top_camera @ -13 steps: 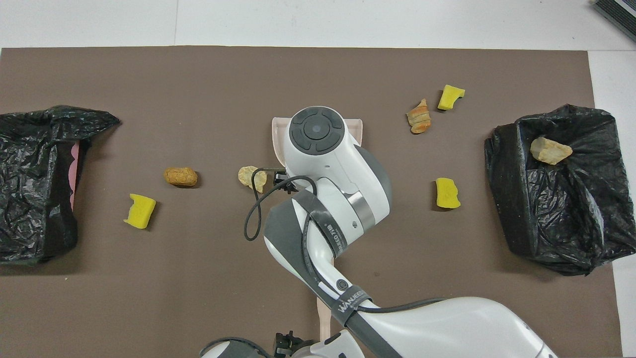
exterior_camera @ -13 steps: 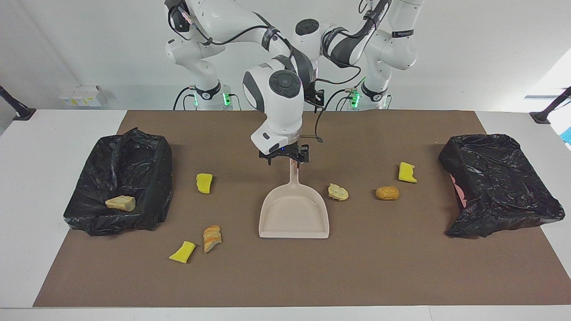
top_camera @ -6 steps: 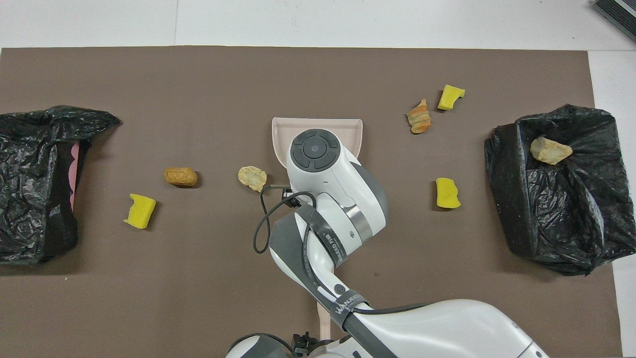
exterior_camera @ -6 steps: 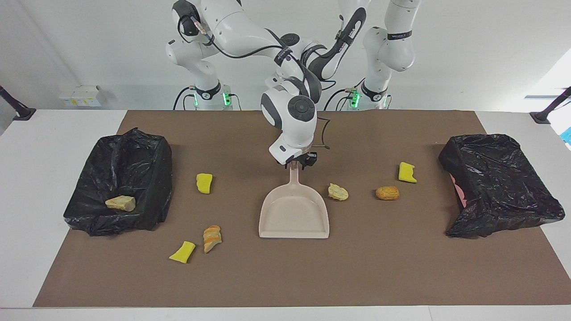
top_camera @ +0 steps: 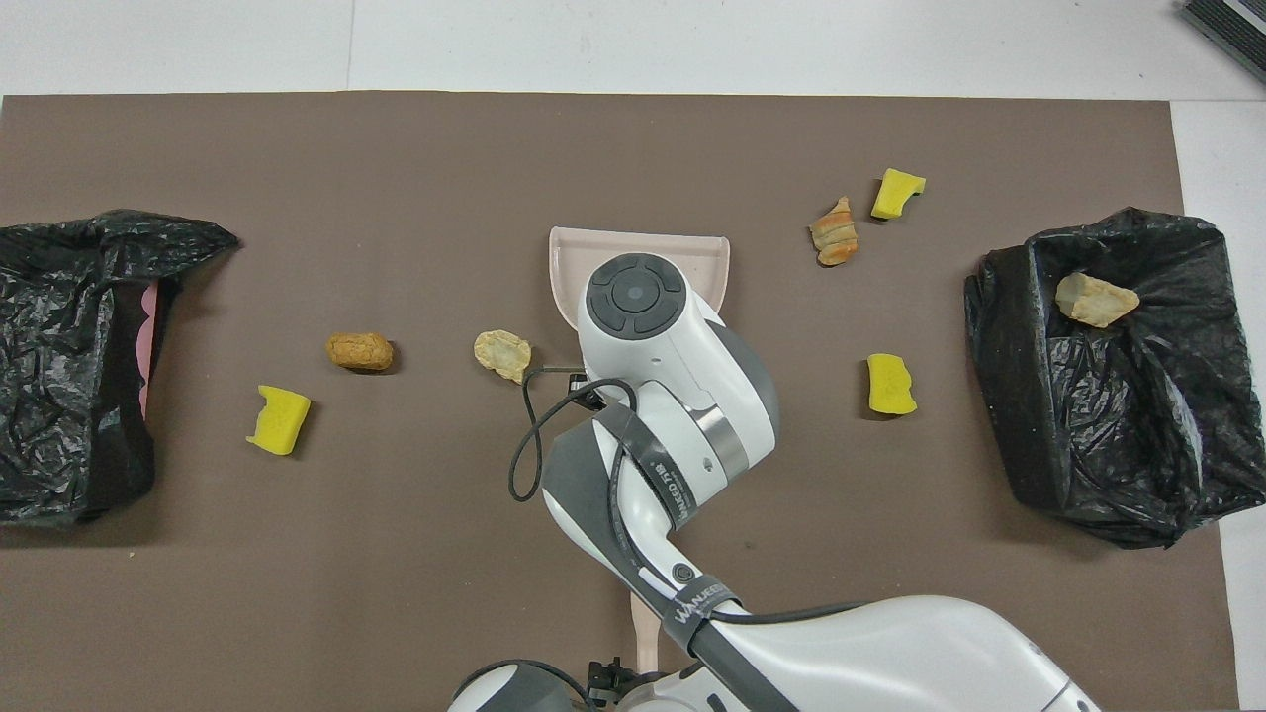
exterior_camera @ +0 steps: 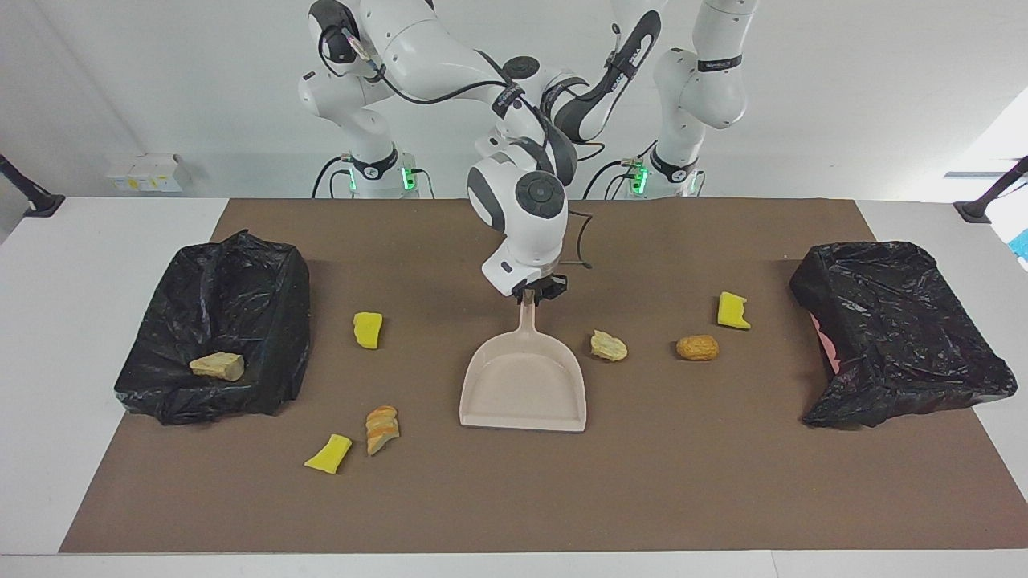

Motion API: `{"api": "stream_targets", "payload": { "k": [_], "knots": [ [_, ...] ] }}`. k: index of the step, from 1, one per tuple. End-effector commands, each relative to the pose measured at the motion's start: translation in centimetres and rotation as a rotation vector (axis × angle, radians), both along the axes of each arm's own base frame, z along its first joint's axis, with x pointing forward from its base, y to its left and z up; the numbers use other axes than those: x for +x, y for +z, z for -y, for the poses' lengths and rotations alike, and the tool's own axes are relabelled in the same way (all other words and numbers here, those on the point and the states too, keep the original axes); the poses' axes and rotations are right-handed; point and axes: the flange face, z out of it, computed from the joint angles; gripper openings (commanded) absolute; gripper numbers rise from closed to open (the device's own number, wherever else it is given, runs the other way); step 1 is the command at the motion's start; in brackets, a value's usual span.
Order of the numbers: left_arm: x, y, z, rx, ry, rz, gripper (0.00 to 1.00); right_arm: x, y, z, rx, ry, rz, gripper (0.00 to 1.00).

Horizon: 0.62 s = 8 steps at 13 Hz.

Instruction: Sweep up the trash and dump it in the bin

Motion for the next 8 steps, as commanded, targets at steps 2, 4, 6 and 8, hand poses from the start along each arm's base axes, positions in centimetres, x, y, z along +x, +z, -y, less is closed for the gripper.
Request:
{"api": "stream_targets", "payload": {
  "k": [2, 4, 6, 8],
  "knots": [
    [0.5, 0.6, -1.0, 0.046, 0.028, -0.024, 0.0, 2.5, 2.8, 3.9, 0.059, 0.216, 0.054, 0.0],
    [1.7, 0.9, -1.8, 0.06, 0.049, -0.03, 0.0, 4.4, 4.0, 7.8, 0.081, 0.374, 0.07, 0.0],
    [3.7, 2.6, -3.3, 0.057, 0.089, -0.029, 0.0, 5.0, 4.4, 9.5, 0.089, 0.54, 0.073, 0.0],
    [5.8, 4.5, -5.2, 0.073, 0.112, -0.037, 0.0, 5.3, 4.3, 10.3, 0.069, 0.584, 0.071, 0.0]
  ]
}}
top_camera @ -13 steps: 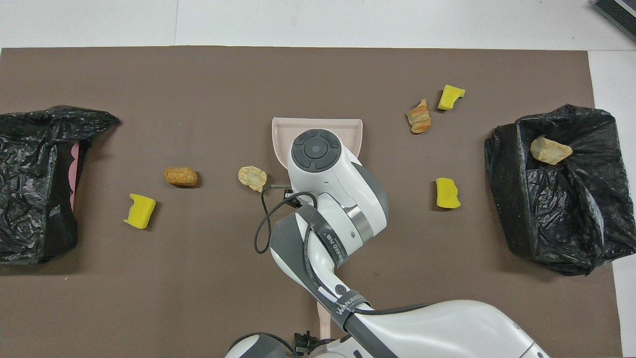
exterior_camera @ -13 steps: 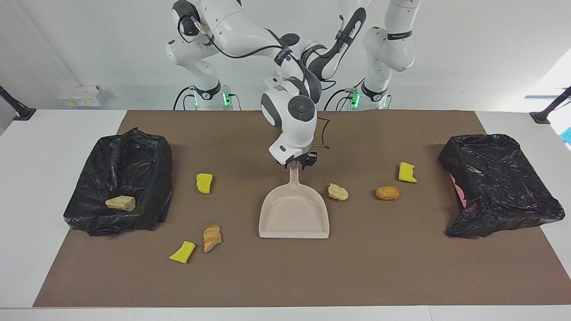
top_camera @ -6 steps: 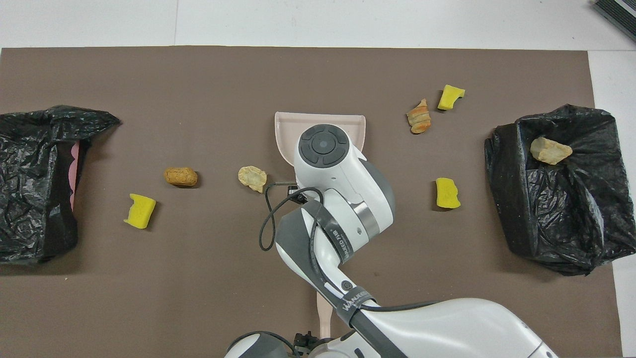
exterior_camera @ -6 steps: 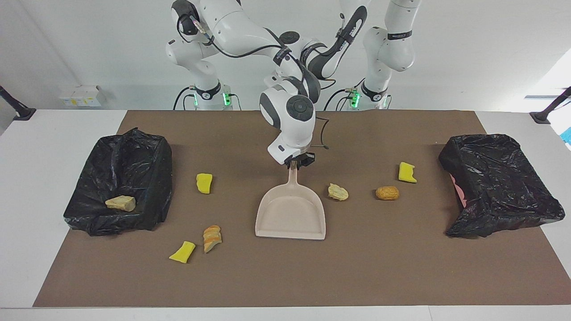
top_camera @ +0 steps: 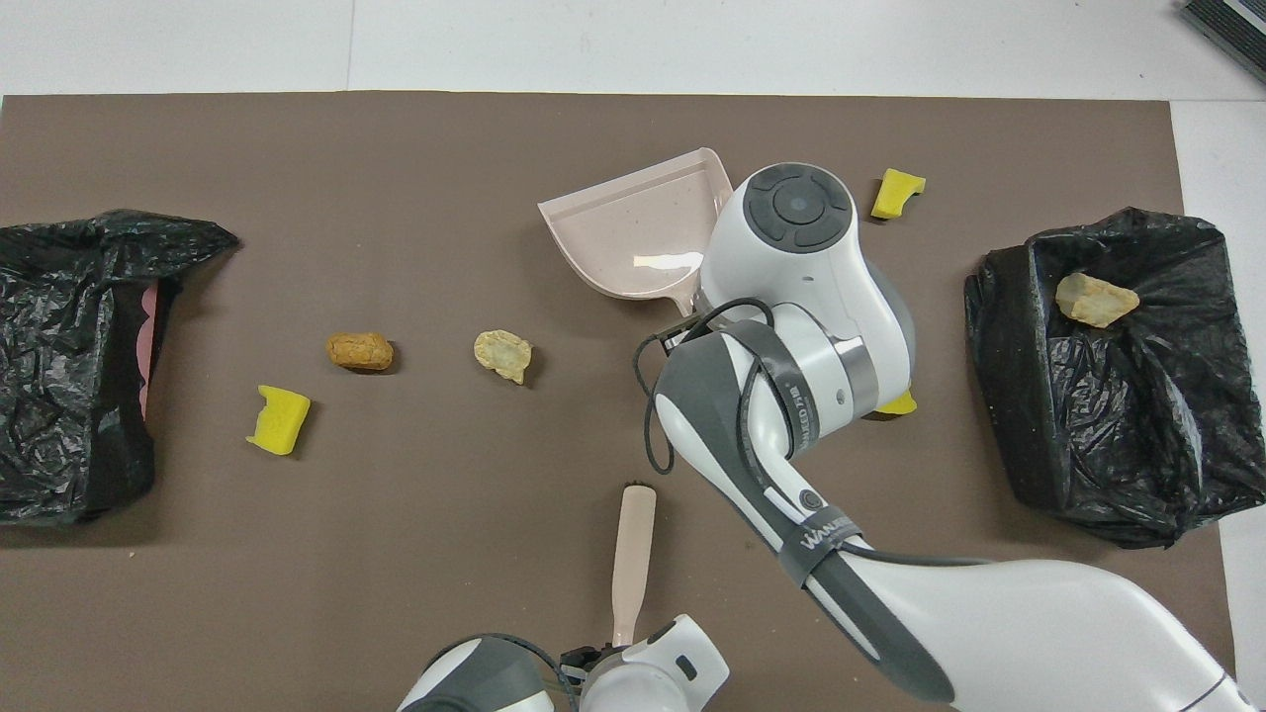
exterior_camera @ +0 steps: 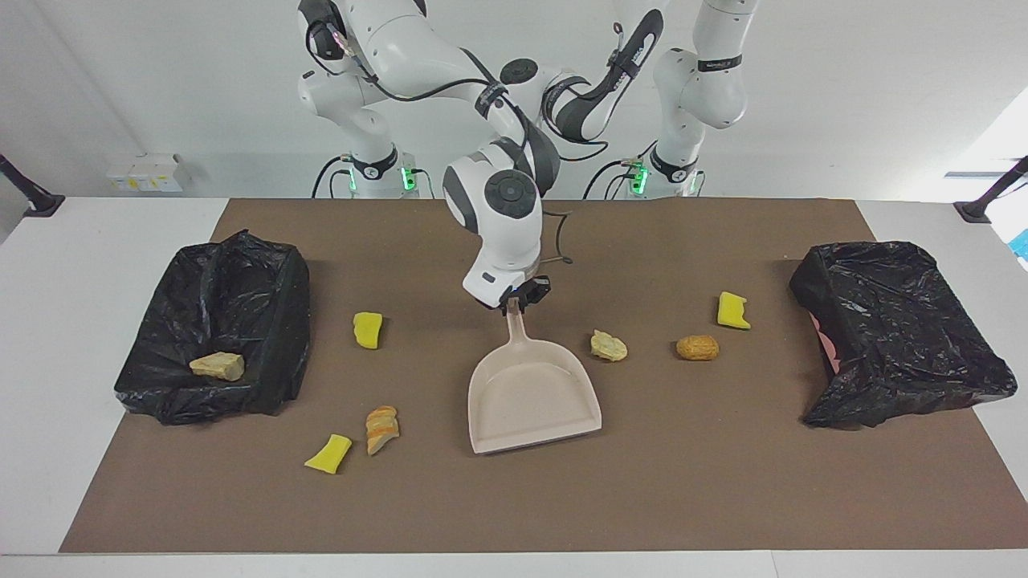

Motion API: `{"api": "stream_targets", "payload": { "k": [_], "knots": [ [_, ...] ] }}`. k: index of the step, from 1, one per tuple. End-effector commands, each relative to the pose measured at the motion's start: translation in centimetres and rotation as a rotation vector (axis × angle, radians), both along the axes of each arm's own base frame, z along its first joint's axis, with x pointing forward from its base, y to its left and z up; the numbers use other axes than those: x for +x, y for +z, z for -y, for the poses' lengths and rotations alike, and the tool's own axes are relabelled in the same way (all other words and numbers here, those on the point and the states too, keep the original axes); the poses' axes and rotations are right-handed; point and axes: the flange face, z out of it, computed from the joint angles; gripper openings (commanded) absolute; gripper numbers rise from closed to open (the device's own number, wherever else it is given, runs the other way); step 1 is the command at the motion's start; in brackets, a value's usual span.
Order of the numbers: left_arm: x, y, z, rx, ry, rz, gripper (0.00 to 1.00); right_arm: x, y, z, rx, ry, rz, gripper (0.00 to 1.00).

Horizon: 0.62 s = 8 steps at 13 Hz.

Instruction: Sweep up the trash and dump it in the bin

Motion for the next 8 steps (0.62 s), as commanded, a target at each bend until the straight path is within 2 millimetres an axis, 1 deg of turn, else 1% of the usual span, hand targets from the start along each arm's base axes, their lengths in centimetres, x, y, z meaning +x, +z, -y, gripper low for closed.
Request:
{"api": "stream_targets", "payload": {
  "k": [1, 2, 3, 4, 5, 6, 8],
  "knots": [
    [2.5, 3.7, -2.9, 0.021, 0.043, -0.015, 0.0, -0.2, 0.4, 0.6, -0.057, 0.111, 0.03, 0.0],
    [4.0, 5.0, -3.9, 0.022, 0.082, -0.015, 0.0, 0.1, 0.3, 1.3, -0.092, 0.174, 0.042, 0.0],
    [6.0, 6.4, -5.4, 0.023, 0.137, -0.016, 0.0, 0.7, 0.3, 2.5, -0.108, 0.277, 0.043, 0.0],
    [7.9, 7.6, -6.6, 0.019, 0.181, -0.011, 0.0, 1.0, 0.1, 3.3, -0.106, 0.36, 0.035, 0.0],
    [9.7, 8.7, -8.1, 0.015, 0.216, -0.004, 0.0, 1.1, 0.2, 3.7, -0.114, 0.42, 0.028, 0.0],
    [11.4, 9.4, -9.5, 0.018, 0.238, -0.005, 0.0, 1.3, 0.3, 4.3, -0.13, 0.469, 0.026, 0.0],
    [14.4, 9.7, -12.6, 0.046, 0.304, -0.001, 0.0, 1.2, 0.1, 4.5, -0.137, 0.58, 0.013, 0.0]
  ]
}}
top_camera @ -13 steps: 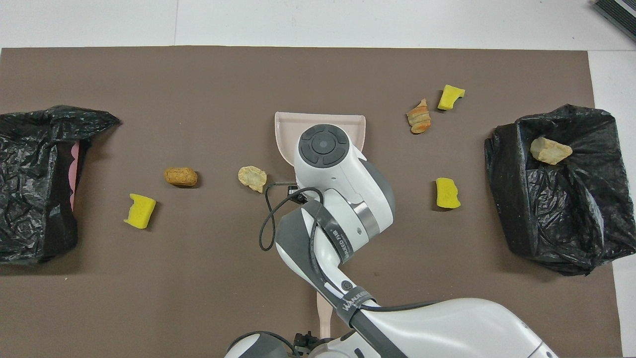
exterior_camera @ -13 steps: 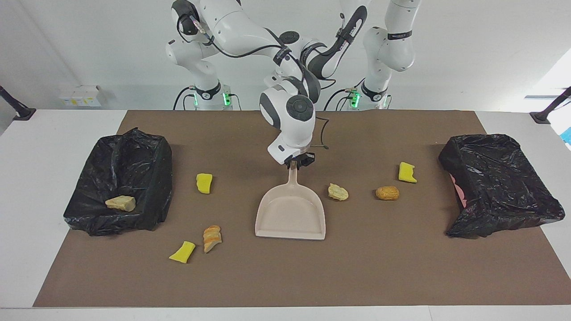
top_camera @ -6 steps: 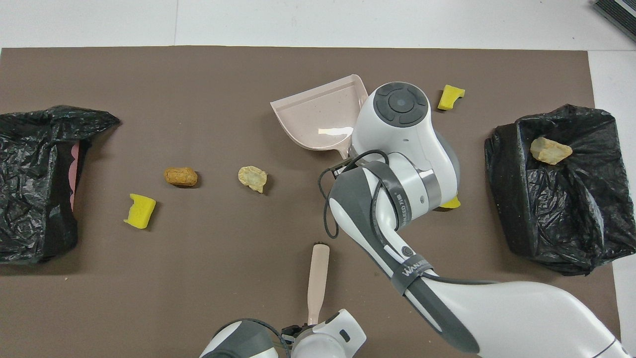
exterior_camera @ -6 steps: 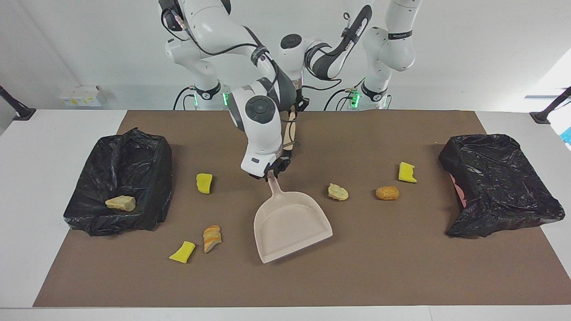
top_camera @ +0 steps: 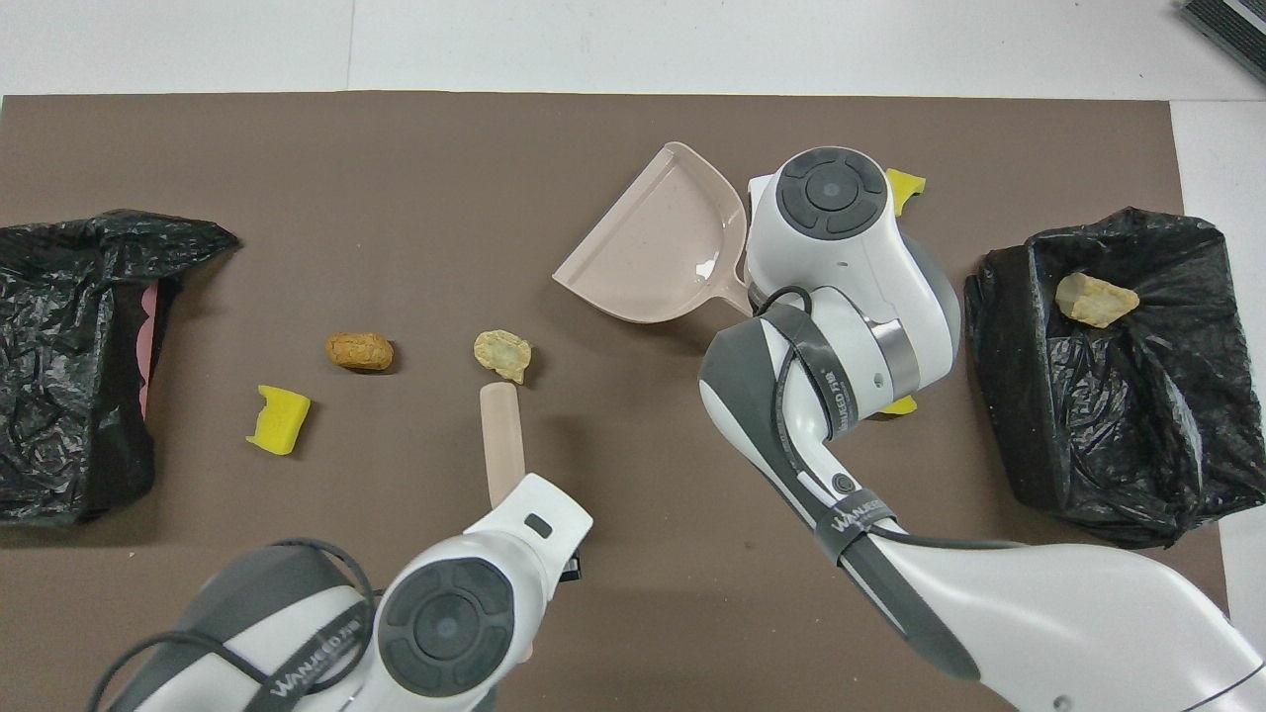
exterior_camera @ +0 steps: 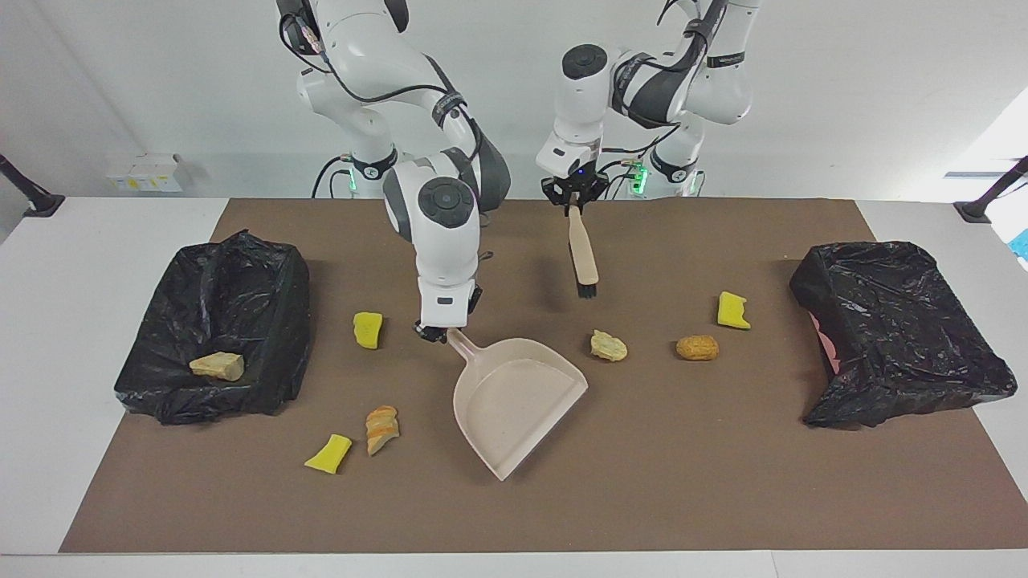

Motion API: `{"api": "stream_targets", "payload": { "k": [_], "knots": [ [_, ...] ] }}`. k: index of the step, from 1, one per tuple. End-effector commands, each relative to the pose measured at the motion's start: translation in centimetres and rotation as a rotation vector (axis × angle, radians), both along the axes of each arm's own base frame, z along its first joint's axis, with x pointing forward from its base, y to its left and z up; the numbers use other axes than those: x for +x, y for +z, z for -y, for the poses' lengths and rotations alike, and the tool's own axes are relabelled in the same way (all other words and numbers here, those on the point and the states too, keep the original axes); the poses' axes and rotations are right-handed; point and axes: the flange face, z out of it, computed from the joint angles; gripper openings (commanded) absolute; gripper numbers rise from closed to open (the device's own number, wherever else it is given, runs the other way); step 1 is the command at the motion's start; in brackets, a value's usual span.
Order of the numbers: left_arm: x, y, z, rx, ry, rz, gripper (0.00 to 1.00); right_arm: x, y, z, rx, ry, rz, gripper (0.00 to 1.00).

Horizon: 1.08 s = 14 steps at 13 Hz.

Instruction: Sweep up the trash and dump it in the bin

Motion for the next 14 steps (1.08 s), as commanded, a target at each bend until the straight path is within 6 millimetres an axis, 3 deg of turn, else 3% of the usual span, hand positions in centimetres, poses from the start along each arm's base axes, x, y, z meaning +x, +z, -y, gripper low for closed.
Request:
{"api": "stream_targets", "payload": {
  "k": [1, 5, 8, 11, 14],
  "knots": [
    [3.2, 0.7, -3.8, 0.055, 0.066, 0.002, 0.0, -0.5, 0.3, 0.4, -0.034, 0.163, -0.035, 0.0],
    [7.0, 0.0, -11.0, 0.151, 0.19, -0.002, 0.0, -0.4, 0.3, 0.8, -0.11, 0.438, -0.049, 0.0],
    [8.6, -1.2, -16.8, 0.171, 0.252, -0.04, 0.0, 0.1, -0.5, 0.0, -0.153, 0.603, -0.025, 0.0],
    [8.2, -3.0, -21.5, 0.179, 0.257, -0.1, 0.0, 0.5, -1.0, -1.0, -0.148, 0.699, -0.003, 0.0],
    [6.8, -6.4, -23.0, 0.211, 0.218, -0.134, 0.0, -0.2, -2.2, -3.2, -0.14, 0.736, -0.008, 0.0]
  ]
}}
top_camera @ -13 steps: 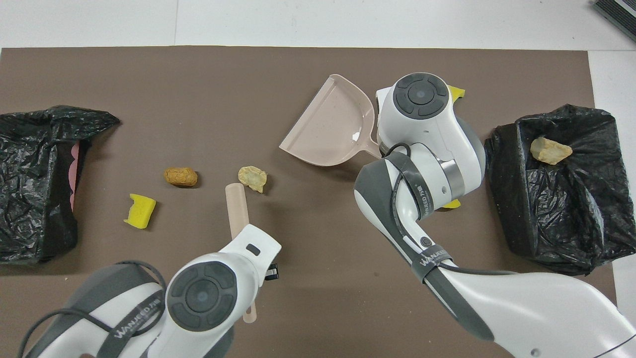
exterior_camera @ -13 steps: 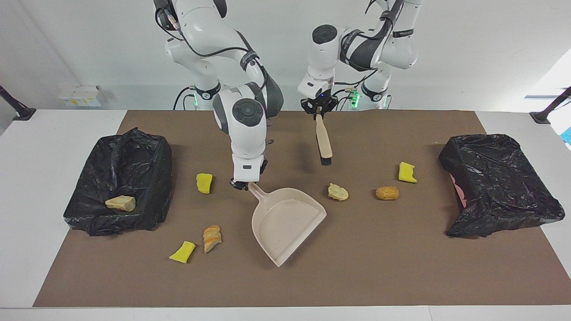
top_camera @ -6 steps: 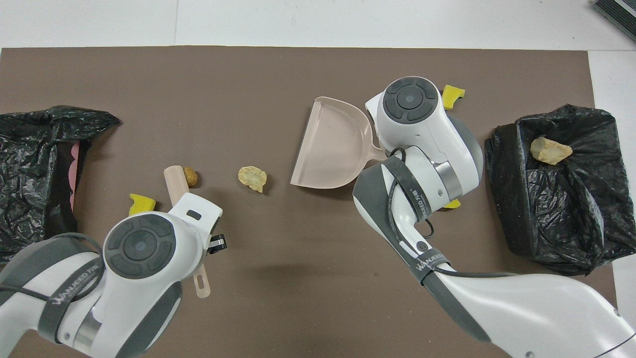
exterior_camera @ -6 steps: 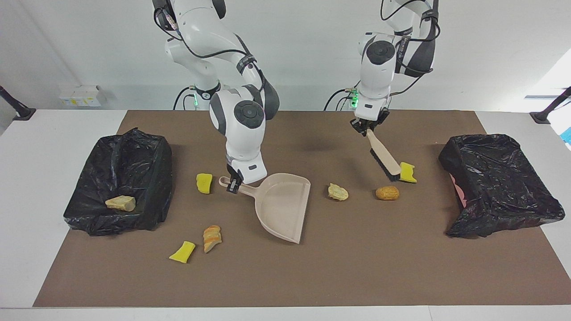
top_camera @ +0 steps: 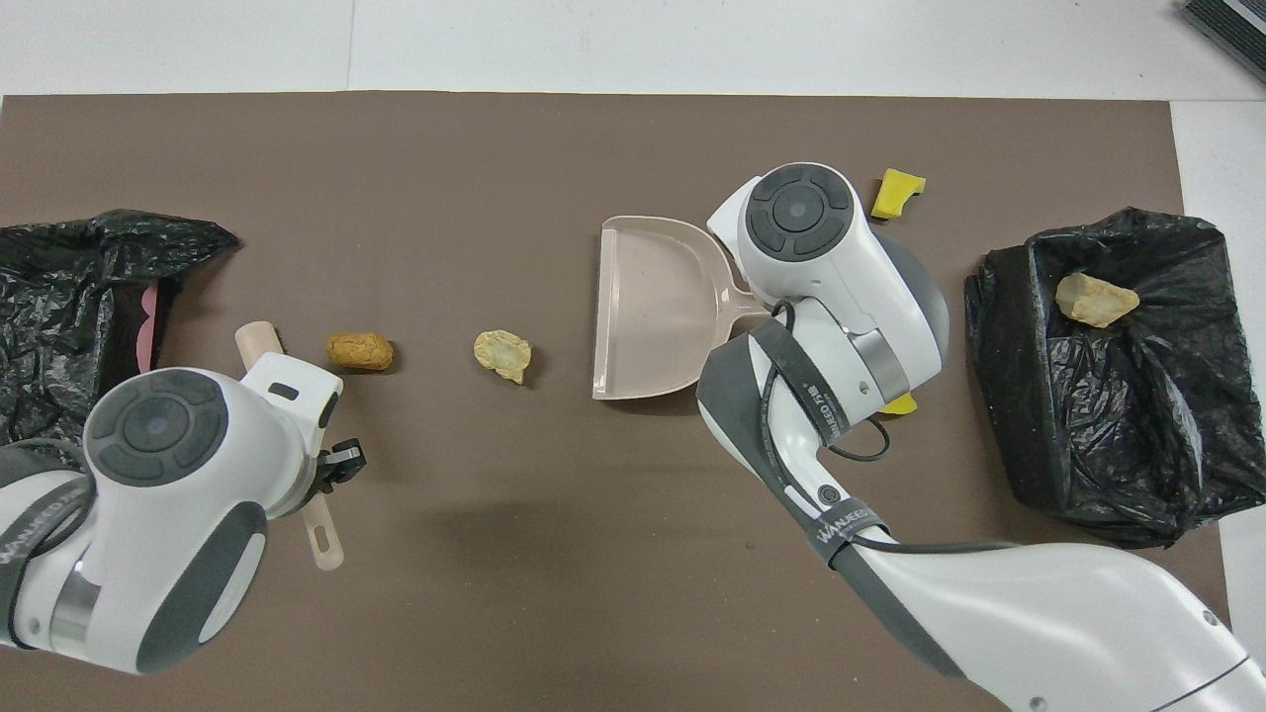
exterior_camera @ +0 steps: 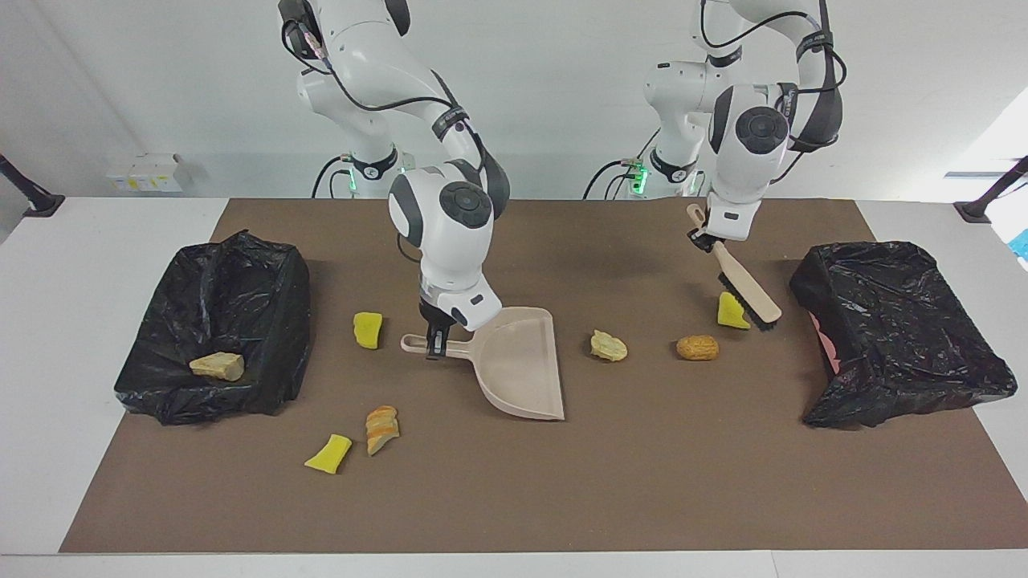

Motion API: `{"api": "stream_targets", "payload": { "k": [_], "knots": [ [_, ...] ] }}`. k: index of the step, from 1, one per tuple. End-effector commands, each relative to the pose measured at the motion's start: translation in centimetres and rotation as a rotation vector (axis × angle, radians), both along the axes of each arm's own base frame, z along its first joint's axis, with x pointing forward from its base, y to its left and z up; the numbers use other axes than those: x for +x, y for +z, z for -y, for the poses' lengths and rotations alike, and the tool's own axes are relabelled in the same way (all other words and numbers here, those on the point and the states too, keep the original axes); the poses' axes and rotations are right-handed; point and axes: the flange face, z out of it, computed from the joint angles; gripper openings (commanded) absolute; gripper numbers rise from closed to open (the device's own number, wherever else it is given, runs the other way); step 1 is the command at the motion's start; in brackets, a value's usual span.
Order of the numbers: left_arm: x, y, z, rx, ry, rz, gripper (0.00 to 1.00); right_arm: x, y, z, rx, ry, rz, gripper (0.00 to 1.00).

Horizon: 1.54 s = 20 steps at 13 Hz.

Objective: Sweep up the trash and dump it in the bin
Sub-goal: 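Sweep the brush with the left gripper toward the dustpan held by right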

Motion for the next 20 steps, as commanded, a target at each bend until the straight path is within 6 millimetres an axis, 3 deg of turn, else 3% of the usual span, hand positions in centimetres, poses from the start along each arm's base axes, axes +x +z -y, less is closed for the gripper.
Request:
{"api": "stream_targets", "payload": {
  "k": [1, 4, 6, 8, 11, 13, 15, 16, 18, 20],
  "knots": [
    [-0.9, -1.9, -0.5, 0.011, -0.051, 0.024, 0.0, -0.5, -0.8, -1.6, -0.006, 0.063, 0.004, 0.0],
    [-0.4, -2.5, 1.1, -0.026, -0.13, 0.054, 0.0, -0.6, -1.2, -2.4, 0.003, 0.076, 0.011, 0.0],
    [-0.2, -3.4, 4.2, -0.107, -0.177, 0.063, 0.0, -0.5, -1.3, -2.2, 0.003, 0.073, 0.013, 0.0],
    [0.3, -4.9, 8.5, -0.197, -0.224, 0.126, 0.0, -0.3, -1.5, -1.9, 0.006, 0.069, 0.015, 0.0],
    [1.9, -3.0, 14.2, -0.261, -0.263, 0.162, 0.0, -0.1, -1.8, -1.4, 0.007, 0.057, 0.014, 0.0],
    [3.2, -0.9, 16.4, -0.293, -0.257, 0.157, 0.0, 0.1, -1.9, -1.4, 0.018, 0.056, 0.023, 0.0],
    [4.1, 1.1, 15.4, -0.303, -0.228, 0.14, 0.0, 0.3, -1.9, -1.0, 0.018, 0.05, 0.023, 0.0],
    [5.1, 1.6, 13.7, -0.299, -0.2, 0.139, 0.0, 0.2, -1.9, -1.1, 0.019, 0.05, 0.023, 0.0],
    [6.0, 1.6, 11.8, -0.298, -0.174, 0.143, 0.0, 0.2, -1.9, -1.1, 0.019, 0.05, 0.024, 0.0],
    [6.9, 1.1, 8.7, -0.297, -0.164, 0.138, 0.0, 0.3, -1.9, -1.0, 0.019, 0.049, 0.025, 0.0]
  ]
}}
